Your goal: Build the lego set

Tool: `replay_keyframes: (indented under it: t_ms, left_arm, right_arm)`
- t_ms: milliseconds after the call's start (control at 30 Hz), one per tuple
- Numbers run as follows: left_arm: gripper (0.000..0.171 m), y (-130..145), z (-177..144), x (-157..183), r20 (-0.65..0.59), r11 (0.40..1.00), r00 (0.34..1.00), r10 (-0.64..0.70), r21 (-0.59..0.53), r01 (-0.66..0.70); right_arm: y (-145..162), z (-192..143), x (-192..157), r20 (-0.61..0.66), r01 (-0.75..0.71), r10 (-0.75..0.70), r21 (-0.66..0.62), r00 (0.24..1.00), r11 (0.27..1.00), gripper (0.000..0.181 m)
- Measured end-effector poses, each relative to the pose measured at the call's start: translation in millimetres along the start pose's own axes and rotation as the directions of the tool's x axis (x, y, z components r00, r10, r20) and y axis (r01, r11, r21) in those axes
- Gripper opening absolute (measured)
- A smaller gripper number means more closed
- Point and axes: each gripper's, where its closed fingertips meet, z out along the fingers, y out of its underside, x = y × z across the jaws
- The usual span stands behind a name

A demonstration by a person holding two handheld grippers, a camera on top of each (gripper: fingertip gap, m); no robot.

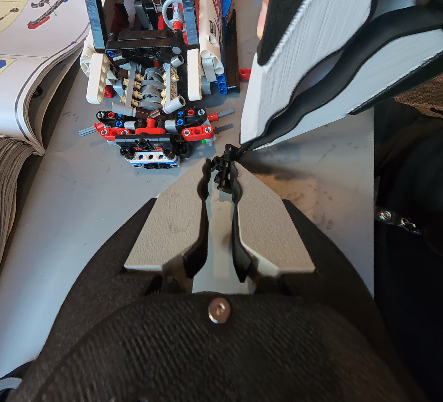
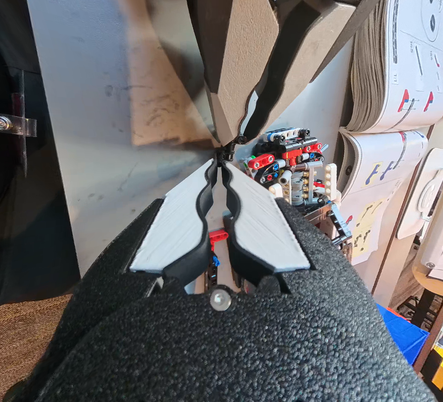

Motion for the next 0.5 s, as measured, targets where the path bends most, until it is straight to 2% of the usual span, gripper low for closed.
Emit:
replay_keyframes:
  t_ms: [500]
  left_arm:
    - [0.013,0.5,-1.0,-2.0,0.02,1.0,1.0,-0.002,-0.001,0.002]
  right_arm:
    - [-3.3,2.4,0.8,-0.011,0.014,-0.014,0.0,1.0,1.0,0.002]
